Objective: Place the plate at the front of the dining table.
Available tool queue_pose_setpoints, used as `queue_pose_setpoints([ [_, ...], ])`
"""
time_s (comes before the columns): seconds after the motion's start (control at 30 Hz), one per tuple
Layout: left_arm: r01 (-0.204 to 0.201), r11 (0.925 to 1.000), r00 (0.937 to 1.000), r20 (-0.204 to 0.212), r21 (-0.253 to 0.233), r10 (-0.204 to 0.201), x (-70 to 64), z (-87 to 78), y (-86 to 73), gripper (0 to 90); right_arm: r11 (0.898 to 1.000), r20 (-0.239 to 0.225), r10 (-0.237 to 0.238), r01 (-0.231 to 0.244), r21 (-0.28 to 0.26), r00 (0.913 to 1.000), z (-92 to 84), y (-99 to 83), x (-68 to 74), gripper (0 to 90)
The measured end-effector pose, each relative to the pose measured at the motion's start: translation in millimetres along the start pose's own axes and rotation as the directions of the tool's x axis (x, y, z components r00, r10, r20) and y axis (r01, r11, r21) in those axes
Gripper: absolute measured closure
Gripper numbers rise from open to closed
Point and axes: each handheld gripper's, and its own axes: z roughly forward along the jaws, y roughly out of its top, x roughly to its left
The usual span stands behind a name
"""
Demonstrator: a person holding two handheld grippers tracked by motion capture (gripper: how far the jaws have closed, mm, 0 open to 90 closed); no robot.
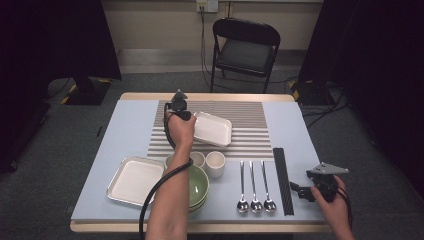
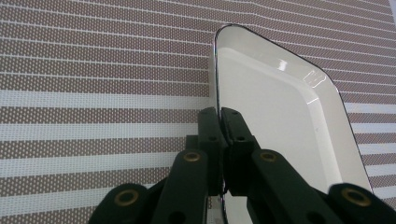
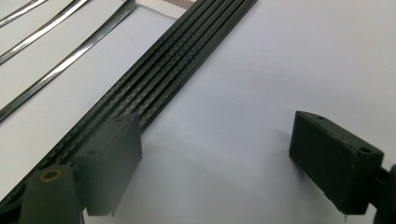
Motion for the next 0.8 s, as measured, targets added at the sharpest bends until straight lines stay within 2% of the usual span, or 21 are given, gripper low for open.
queue_pose_setpoints([
  [0.8,-0.004,0.9986,1.0,0.001,0.053,0.004,1.6,6.1,-6.2,88.4,1.0,-0.001,0.001,-0.001,0.001,1.0,-0.1,0.0,0.1,16.2],
])
